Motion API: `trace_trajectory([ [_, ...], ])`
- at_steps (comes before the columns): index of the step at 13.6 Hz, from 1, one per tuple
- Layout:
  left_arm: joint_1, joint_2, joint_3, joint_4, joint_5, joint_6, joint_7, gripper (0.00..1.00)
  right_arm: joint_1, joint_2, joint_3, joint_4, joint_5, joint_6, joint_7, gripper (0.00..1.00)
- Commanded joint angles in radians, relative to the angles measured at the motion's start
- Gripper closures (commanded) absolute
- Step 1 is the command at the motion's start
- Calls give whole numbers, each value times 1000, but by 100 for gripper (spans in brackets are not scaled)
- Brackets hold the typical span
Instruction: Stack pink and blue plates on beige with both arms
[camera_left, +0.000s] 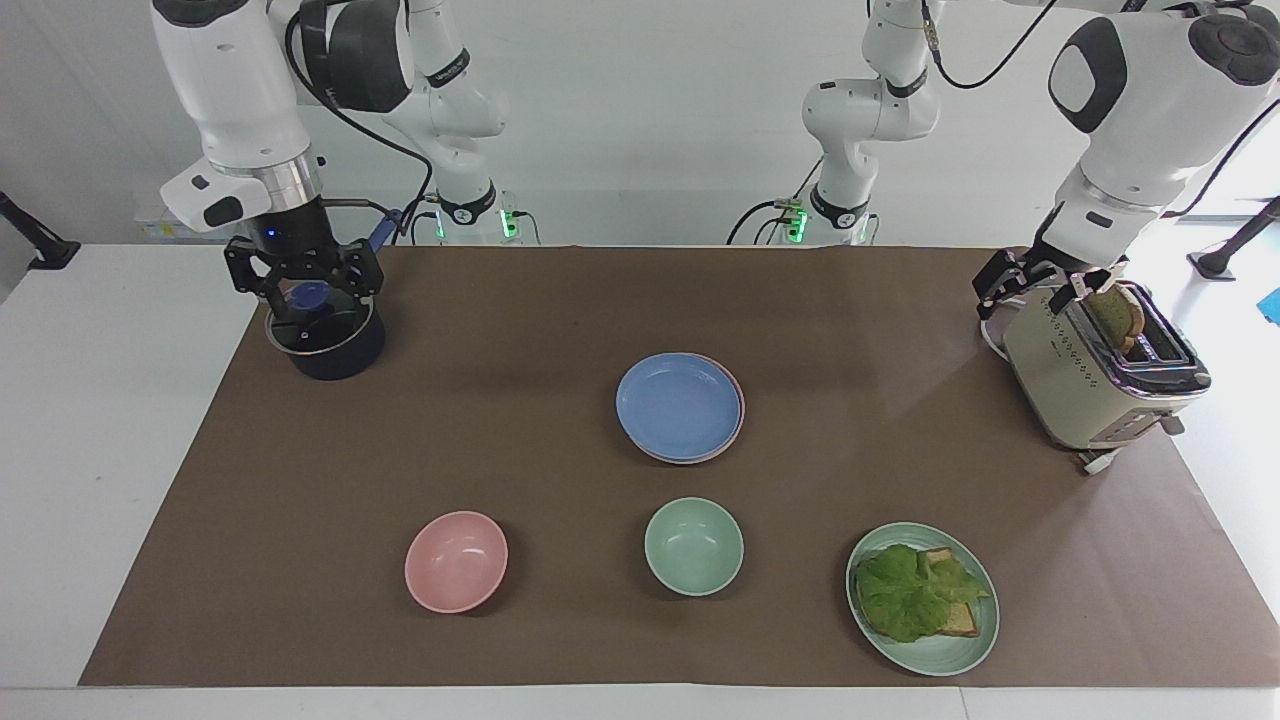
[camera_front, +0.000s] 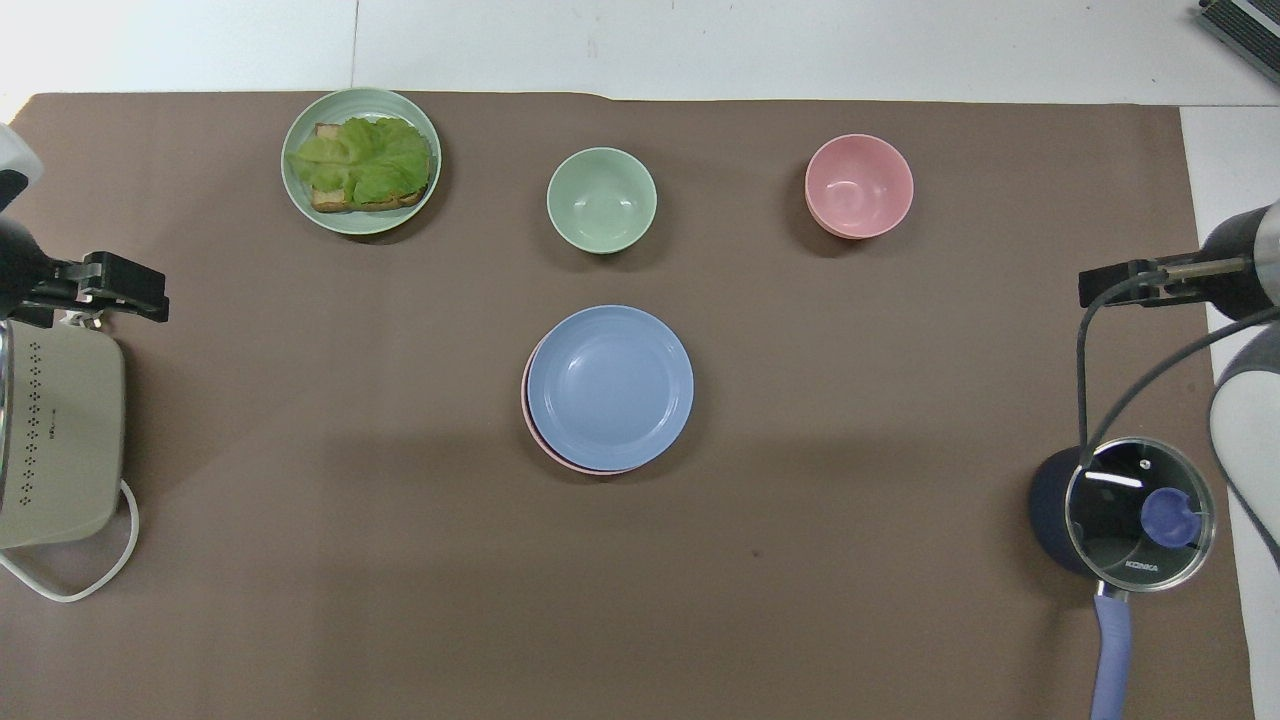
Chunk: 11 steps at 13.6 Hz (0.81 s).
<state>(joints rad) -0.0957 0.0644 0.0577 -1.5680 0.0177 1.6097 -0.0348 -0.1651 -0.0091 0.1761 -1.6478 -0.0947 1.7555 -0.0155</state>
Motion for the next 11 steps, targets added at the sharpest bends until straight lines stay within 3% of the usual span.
trace_trajectory([
  [1,13,-6,-9,0,8,-10,10,0,-10,26,14,55,-16,-77,-12,0],
  [7,13,-6,-9,0,8,-10,10,0,4,58,22,187,-8,-269,-8,0],
  [11,13,-6,-7,0,8,-10,10,0,6,38,22,180,56,-271,46,0],
])
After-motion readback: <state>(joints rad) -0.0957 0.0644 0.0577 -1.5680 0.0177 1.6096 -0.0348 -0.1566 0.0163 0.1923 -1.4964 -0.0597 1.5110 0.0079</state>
